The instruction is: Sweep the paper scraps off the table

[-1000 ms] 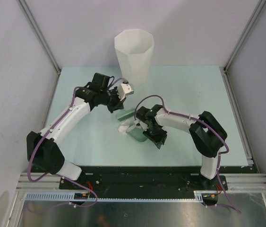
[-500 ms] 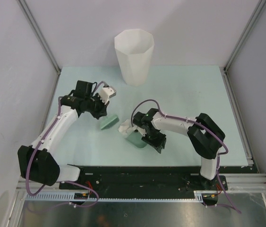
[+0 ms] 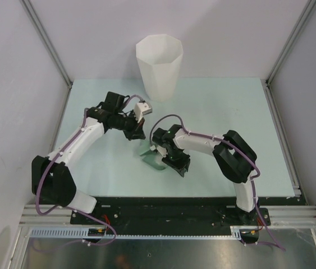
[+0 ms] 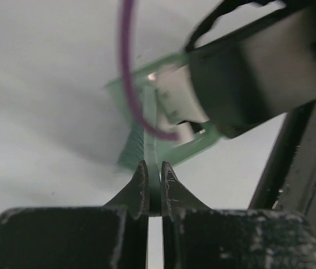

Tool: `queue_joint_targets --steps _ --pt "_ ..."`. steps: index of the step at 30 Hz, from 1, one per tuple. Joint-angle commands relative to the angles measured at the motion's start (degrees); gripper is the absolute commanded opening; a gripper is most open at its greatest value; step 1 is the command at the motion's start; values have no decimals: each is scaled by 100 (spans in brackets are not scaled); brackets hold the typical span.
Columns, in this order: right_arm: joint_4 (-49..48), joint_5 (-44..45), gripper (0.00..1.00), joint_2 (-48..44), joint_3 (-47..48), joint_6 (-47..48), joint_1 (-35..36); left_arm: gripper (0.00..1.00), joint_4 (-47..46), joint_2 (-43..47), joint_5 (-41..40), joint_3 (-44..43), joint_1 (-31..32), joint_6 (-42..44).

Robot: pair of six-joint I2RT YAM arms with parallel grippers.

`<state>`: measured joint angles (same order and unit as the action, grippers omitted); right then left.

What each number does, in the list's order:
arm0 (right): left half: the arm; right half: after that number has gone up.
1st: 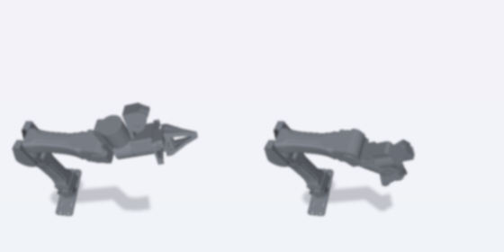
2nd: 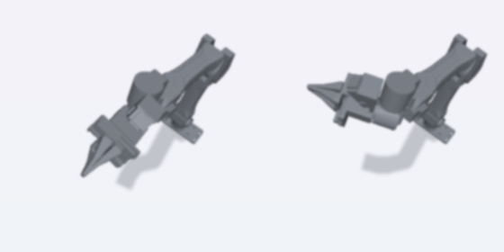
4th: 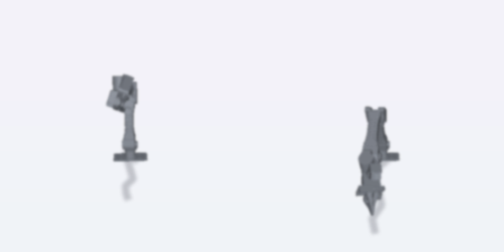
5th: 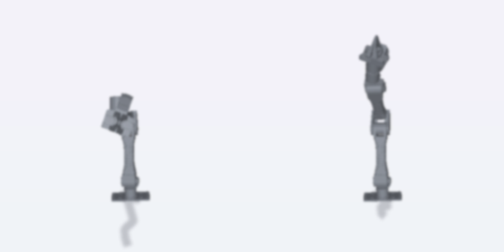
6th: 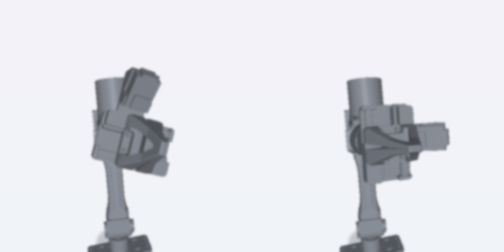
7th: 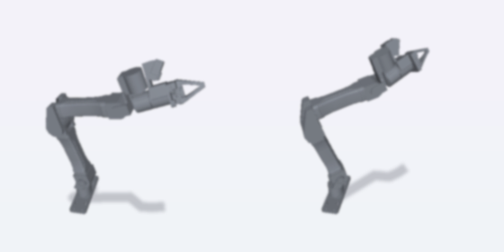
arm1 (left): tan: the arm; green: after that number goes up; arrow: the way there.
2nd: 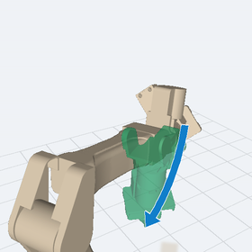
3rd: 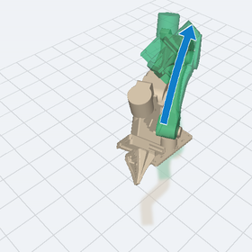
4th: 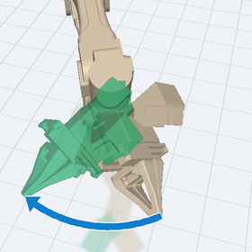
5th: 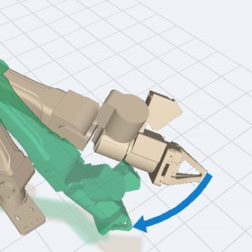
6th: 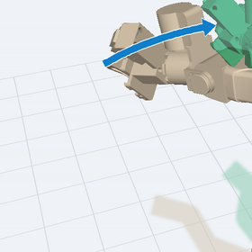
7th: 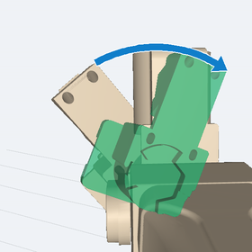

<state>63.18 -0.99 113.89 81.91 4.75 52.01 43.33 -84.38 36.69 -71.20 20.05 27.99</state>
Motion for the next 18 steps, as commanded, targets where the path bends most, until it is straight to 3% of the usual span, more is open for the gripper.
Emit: queue_joint_targets --steps 1,5,10,18 --pt "-315 -164 0 55 317 131 -24 0 211 473 1201 167 209 -13" --pt "-368 -252 0 -121 220 87 -112 0 220 852 710 273 174 93" --pt "-359 -252 0 -375 97 -27 -200 0 228 967 -2 2 -413 -249" --pt "-139 -33 0 -806 150 -97 -270 0 272 1468 -170 -342 -1230 -224"
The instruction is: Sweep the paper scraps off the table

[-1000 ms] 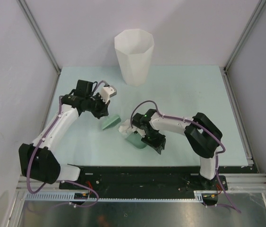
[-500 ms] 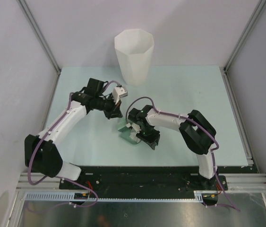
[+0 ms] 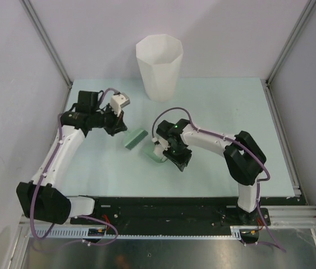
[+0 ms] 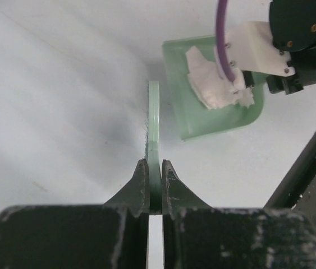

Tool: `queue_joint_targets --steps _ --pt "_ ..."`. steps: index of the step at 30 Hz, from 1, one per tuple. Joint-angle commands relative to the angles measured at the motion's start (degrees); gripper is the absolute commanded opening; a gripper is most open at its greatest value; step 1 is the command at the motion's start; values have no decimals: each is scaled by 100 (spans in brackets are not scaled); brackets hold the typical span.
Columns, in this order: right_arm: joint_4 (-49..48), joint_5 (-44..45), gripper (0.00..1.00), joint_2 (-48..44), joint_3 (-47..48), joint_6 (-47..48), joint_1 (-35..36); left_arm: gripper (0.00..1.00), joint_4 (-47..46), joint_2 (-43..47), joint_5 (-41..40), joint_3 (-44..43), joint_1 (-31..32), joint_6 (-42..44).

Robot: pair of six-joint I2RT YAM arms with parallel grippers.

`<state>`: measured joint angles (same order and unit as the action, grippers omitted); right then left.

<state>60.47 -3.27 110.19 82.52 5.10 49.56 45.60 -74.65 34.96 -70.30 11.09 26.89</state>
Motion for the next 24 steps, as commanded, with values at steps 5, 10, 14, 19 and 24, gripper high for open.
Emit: queue_joint_targets --steps 5,10,14,19,24 --pt "422 643 0 -604 404 -159 -279 0 45 496 -260 -450 -854 -9" --pt "861 1152 0 -552 1509 -89 -666 0 45 469 -235 16 -854 70" --pt "1072 1250 0 -288 2670 78 -1000 0 45 425 -77 236 -854 105" --pt "1485 1355 0 317 4129 210 -1343 0 45 329 -174 394 -854 193" --pt "2108 1696 0 1108 6036 421 -1563 0 54 241 -165 430 -854 307"
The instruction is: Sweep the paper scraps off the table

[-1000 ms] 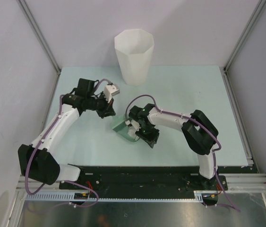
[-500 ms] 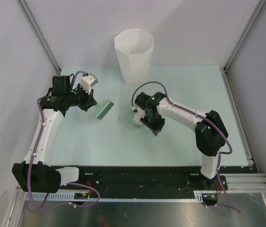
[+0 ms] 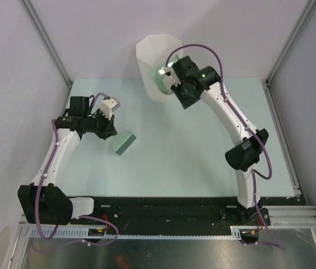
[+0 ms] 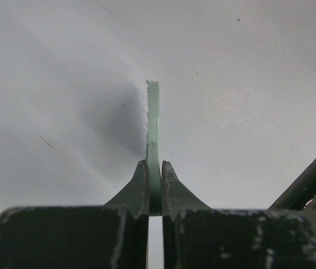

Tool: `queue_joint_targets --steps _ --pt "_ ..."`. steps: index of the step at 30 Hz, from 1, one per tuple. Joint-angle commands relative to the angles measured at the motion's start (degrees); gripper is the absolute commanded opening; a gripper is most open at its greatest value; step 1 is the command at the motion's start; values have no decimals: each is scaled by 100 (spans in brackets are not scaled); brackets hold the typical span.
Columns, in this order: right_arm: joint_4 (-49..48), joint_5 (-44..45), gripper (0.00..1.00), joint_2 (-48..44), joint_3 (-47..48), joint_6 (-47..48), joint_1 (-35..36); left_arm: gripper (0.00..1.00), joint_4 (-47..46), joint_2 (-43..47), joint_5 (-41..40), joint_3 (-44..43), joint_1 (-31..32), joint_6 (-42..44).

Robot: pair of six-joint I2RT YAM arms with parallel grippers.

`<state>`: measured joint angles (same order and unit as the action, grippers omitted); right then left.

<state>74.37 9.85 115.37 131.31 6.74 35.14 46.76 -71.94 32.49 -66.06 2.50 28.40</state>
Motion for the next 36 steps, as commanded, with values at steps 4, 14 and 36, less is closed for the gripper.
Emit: queue_joint_targets --steps 4,14,36 --pt "273 930 0 732 1520 678 -244 0 -71 -101 143 -12 5 139" --pt "-2213 2398 0 758 1670 1872 -402 0 -71 -276 196 -47 5 113" --pt "-10555 3130 0 2033 986 8445 -604 0 -80 -426 267 6 5 174"
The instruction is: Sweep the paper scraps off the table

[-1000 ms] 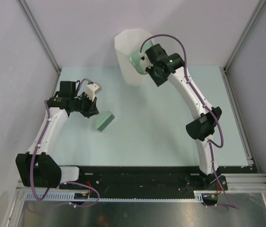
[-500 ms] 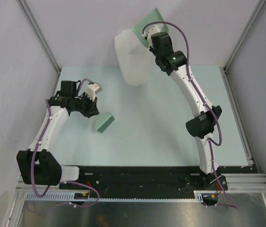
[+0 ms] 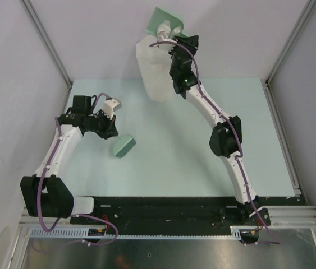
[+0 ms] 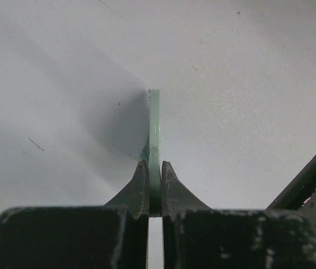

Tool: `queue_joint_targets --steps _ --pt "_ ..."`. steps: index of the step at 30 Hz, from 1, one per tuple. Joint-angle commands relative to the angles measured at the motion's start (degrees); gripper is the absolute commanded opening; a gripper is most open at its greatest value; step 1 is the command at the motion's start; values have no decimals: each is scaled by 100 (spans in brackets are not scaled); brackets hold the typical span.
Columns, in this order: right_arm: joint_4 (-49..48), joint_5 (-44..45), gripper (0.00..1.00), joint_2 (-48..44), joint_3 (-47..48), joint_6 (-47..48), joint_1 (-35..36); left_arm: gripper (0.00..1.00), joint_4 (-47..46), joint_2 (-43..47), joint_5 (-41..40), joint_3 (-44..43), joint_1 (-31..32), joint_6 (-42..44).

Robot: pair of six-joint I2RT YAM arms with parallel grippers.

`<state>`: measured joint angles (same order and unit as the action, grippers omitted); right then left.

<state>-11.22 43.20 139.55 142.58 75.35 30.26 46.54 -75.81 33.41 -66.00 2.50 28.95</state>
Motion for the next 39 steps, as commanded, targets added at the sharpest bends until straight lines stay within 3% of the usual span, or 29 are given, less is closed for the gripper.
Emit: queue_joint_targets --steps 1,4,7,25,28,29,30,33,38,39 --pt "-2233 -259 0 -402 -465 1892 -134 0 -49 -39 192 -10 5 120" --pt "-3339 -654 0 -507 -1169 2922 -170 0 -49 -30 227 -18 5 111" --pt "-3693 -936 0 -533 -1417 3415 -135 0 -49 -30 254 -18 5 111" --pt "-3633 -744 0 -753 -1304 3329 -73 0 -49 -13 210 -18 5 120" --pt "-2398 -166 0 -1016 -910 1910 -3 0 -49 84 219 8 5 128" --pt "-1897 -41 0 -1148 -821 851 67 0 -58 119 262 51 5 172" --pt "-848 56 0 -1445 -759 197 111 0 -49 154 263 69 5 164" --pt "702 180 0 -2296 -1056 -1673 365 0 -49 181 254 61 5 172" --pt "2568 -4 0 -3687 -2250 -3699 884 0 -49 251 297 -132 5 15" --pt "3417 -144 0 -3880 -2374 -4565 989 0 -49 286 359 -150 5 -12"
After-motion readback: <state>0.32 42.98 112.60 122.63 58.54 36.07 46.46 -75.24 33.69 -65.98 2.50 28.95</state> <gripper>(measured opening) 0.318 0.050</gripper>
